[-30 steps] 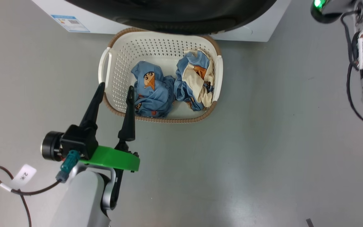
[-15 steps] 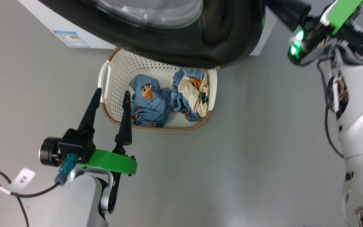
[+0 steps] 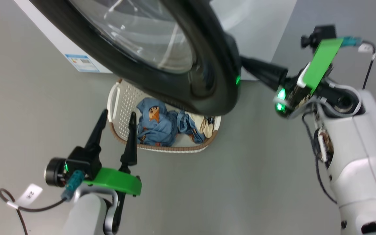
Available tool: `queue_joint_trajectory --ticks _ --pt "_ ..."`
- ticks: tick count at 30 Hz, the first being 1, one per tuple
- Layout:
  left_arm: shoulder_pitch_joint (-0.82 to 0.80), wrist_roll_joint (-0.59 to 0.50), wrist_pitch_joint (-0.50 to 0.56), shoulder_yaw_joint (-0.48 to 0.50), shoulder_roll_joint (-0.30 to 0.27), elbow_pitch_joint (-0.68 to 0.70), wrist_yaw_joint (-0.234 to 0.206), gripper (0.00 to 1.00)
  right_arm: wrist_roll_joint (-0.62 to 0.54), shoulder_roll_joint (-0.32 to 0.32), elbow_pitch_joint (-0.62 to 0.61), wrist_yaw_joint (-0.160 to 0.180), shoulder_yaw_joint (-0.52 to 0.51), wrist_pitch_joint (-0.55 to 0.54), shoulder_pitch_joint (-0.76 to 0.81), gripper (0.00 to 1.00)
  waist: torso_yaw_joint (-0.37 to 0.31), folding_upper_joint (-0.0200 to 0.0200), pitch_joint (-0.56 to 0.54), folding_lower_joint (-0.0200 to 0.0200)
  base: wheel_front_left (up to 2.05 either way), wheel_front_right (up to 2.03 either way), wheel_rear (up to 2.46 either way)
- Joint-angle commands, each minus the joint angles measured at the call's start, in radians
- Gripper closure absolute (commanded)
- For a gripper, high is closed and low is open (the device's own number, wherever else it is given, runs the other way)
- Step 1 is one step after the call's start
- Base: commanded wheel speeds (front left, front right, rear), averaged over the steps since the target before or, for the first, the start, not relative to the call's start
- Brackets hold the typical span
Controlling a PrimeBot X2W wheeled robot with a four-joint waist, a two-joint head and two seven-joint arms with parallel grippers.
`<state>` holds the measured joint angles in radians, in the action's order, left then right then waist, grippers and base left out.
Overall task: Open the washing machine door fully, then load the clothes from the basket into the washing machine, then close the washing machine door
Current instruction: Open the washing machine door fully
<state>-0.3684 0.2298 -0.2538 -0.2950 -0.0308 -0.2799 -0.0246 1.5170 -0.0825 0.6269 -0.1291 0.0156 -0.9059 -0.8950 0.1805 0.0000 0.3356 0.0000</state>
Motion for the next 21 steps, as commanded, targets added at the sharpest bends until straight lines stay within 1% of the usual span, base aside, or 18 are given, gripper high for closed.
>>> queue_joint_trajectory --ticks 1,5,11,21 --pt "0.015 -0.009 -0.008 0.03 -0.019 0.013 0.005 0.0 0.012 0.029 -0.032 -0.002 0.025 -0.005 0.027 1.0 0.002 0.0 -0.032 0.0 0.0 0.0 0.0" --pt "0.045 -0.013 -0.008 0.032 -0.019 0.001 0.011 0.0 0.038 0.032 -0.044 -0.002 0.06 0.011 0.087 1.0 0.002 0.0 -0.077 0.0 0.0 0.0 0.0" --pt "0.087 -0.024 -0.008 0.026 -0.019 -0.024 0.025 0.0 0.113 0.032 -0.054 -0.002 0.153 0.064 0.164 1.0 0.005 0.0 -0.143 0.0 0.0 0.0 0.0" --pt "0.132 -0.021 -0.008 0.021 -0.019 -0.05 0.034 0.0 0.188 0.032 -0.048 -0.002 0.295 0.137 0.236 1.0 0.015 0.0 -0.219 0.0 0.0 0.0 0.0"
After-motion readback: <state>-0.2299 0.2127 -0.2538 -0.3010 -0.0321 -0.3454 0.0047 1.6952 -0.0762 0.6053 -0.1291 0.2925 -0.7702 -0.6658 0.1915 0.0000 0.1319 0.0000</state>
